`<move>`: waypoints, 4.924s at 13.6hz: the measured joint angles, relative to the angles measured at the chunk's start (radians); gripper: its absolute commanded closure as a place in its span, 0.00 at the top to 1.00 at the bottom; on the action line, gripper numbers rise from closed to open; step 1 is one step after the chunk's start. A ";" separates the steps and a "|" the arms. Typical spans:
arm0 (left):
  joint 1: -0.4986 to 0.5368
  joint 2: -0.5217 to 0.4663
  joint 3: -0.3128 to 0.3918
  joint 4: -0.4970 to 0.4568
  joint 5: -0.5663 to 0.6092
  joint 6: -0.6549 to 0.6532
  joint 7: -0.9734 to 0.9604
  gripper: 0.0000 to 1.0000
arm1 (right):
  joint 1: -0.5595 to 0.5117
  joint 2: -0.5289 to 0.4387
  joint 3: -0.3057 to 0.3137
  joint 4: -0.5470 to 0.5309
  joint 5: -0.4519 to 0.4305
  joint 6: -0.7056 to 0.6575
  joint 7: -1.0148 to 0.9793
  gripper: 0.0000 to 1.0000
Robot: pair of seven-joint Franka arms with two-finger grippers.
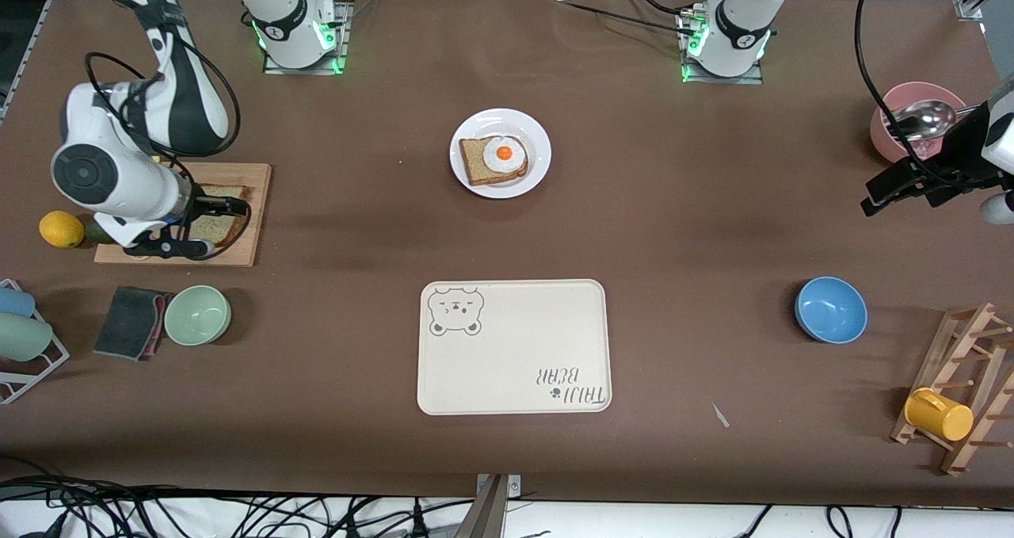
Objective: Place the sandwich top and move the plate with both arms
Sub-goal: 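Lower the right gripper onto the bread slice on the cutting board and grasp it, then carry the bread slice with the right gripper onto the egg on the plate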
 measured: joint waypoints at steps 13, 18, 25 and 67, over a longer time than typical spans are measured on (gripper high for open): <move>0.000 0.000 0.000 0.000 0.000 0.000 0.000 1.00 | -0.005 0.165 -0.030 -0.065 -0.124 0.151 0.109 0.54; 0.000 0.000 0.000 0.000 0.000 0.000 0.000 1.00 | -0.005 0.180 -0.030 -0.065 -0.130 0.151 0.117 0.12; 0.000 0.000 -0.001 0.000 0.000 0.000 0.000 1.00 | 0.000 0.181 -0.029 -0.064 -0.137 0.146 0.118 0.00; 0.002 0.000 0.001 0.001 0.000 0.000 0.000 1.00 | 0.902 0.428 -0.002 0.551 0.408 -0.231 1.274 0.00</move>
